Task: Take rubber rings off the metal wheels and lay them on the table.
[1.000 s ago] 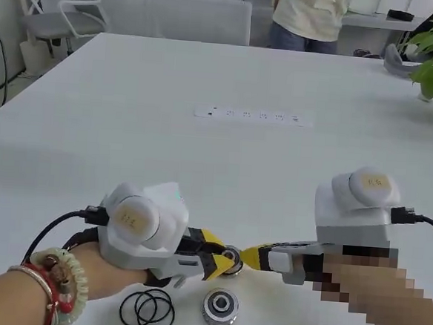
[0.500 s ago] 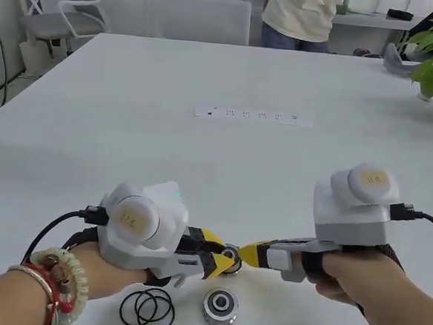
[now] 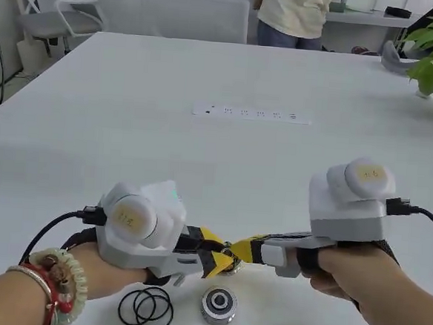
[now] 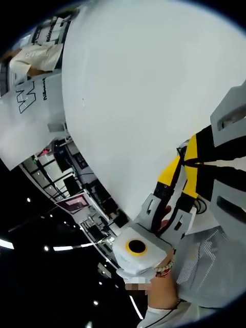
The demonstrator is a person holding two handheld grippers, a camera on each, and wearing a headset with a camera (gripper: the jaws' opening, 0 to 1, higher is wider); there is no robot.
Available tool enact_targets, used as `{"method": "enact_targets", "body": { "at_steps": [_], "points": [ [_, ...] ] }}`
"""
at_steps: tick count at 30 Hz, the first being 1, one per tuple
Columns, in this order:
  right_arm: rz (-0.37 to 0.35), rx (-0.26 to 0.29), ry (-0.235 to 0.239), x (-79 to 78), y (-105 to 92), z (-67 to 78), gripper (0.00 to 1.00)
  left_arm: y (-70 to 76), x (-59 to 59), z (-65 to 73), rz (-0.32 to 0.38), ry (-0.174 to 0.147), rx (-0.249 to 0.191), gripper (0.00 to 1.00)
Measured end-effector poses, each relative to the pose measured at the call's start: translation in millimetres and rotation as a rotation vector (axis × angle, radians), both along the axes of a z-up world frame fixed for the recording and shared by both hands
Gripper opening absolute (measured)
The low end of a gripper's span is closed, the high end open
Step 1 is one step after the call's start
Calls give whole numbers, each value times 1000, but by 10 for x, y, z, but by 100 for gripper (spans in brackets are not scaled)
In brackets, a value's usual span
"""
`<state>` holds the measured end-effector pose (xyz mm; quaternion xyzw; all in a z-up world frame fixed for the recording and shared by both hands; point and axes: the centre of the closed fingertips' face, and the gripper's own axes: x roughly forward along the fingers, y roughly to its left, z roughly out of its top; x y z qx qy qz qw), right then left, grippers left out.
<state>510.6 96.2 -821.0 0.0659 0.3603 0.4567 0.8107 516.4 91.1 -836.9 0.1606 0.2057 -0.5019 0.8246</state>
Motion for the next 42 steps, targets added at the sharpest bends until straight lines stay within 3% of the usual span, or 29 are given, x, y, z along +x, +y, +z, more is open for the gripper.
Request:
{"method": "enact_targets", "body": {
  "at_steps": [1,2,4,6,14,28,42],
  "points": [
    [6,93,-21,12,86,143,0,0,1,-1,-1,-1,0,7],
    [-3,48,31,-17,22,85,0,1,4,-1,1,0,-1,7],
    [-8,15,-21,35,0,55,0,-1,4,-1,1,-1,-1,7],
    [-10,30,3,14,7,54,0,-3,4,0,0,-2,-2,7],
    [-36,29,17,46,-38,16,0,-4,5,-3,5,1,-5,7],
    [-50,-2,20,57,-90,-53,0,-5,4,-5,16,5,-12,7],
    [-52,-15,29,64,-121,-102,0,-4,8,-5,3,-10,16,7]
  ]
}}
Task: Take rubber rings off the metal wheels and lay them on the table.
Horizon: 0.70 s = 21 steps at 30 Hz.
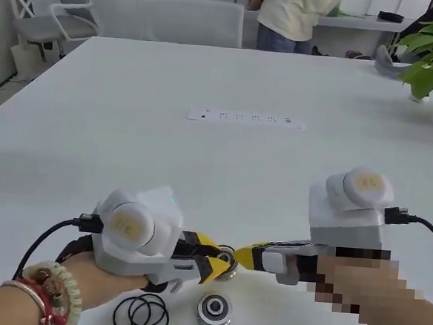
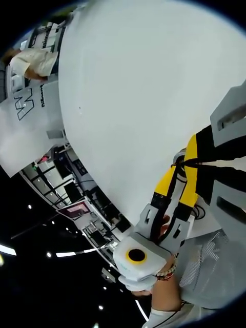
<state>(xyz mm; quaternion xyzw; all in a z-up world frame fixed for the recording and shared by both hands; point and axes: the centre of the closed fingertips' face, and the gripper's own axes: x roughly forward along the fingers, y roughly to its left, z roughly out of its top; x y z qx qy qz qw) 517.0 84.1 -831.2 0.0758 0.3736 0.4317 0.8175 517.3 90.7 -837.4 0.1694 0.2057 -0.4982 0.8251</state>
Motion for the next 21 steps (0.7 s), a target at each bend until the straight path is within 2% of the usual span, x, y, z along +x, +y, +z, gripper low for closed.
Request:
{"method": "enact_targets", "body": {
  "at_steps": [7,15,21],
  "points": [
    [0,-3,-2,3,-4,-1,0,5,1,5,-20,-7,23,7],
    [-1,-5,-3,7,-11,-6,0,33,-13,5,-36,18,45,8],
    [-11,-3,-3,14,-32,-4,0,44,-12,63,-38,22,52,12]
  ]
}}
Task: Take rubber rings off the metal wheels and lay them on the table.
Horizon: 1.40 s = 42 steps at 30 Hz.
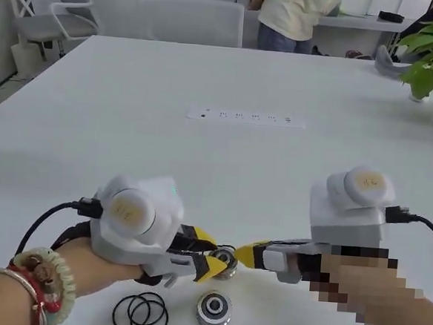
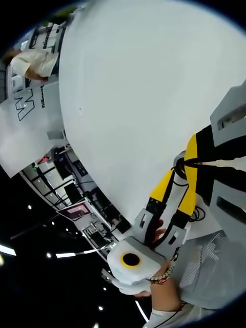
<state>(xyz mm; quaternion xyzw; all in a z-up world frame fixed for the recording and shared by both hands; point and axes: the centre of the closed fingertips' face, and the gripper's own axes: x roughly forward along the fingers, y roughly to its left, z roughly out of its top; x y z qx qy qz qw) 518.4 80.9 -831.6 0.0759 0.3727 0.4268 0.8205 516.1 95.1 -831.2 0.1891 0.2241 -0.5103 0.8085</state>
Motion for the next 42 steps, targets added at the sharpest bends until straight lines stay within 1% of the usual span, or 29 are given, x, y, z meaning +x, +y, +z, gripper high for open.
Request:
{"method": "enact_targets", "body": {
  "at_steps": [5,7,8,10,14,18,21,26,32,38,42],
  "points": [
    [-7,3,-1,8,-14,5,0,25,1,37,-1,-8,17,13],
    [-7,0,-2,8,-19,4,0,51,15,54,12,-6,30,16],
    [-7,0,-3,8,-20,4,0,56,17,60,13,-7,31,18],
    [-8,1,-3,8,-21,8,0,84,35,103,20,-19,27,21],
    [-8,0,-5,11,-20,10,0,122,47,171,26,-27,21,22],
    [-10,0,-6,14,-26,13,0,162,53,217,18,-42,34,23],
    [-10,1,-6,11,-25,14,0,183,56,240,17,-41,34,24],
    [-14,4,-6,15,-32,20,0,225,58,284,7,-52,47,26],
    [-22,10,-8,29,-46,37,0,237,45,387,9,-53,23,28],
    [-27,14,-10,39,-51,50,0,236,18,460,1,-57,15,32],
    [-30,17,-12,43,-54,59,0,261,8,500,-2,-55,10,35]
  ]
}}
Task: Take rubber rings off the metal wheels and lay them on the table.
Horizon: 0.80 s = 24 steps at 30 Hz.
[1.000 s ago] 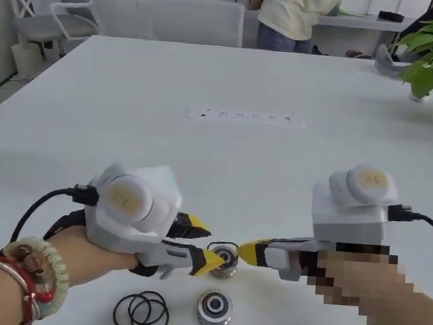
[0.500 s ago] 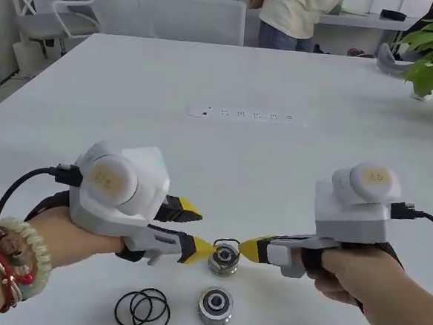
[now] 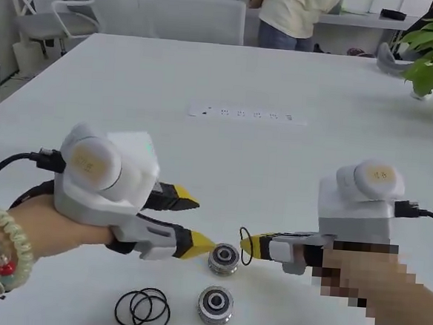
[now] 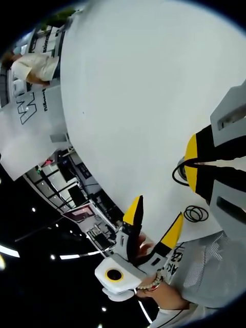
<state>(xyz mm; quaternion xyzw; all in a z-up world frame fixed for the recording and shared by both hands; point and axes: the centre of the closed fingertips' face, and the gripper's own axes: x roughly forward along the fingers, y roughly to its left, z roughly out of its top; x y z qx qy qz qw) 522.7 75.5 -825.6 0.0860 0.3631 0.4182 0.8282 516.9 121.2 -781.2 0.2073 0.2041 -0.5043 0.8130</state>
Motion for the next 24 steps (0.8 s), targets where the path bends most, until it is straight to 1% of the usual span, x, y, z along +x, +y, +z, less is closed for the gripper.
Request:
{"method": "enact_targets", "body": {
  "at_steps": [2,6,10,13,19,24],
  "points": [
    [-2,3,-1,5,0,8,0,23,-13,17,2,9,1,37],
    [-3,7,-5,12,1,26,0,68,-14,98,5,-7,10,40],
    [-4,13,-7,23,1,39,0,100,-27,232,4,-11,-8,41],
    [-4,17,-8,18,12,52,0,131,-41,310,6,-22,-10,43],
    [0,22,-14,3,35,82,0,221,-116,460,1,-45,-2,46],
    [2,28,-16,23,33,87,0,341,-187,511,7,-54,13,48]
  ]
}}
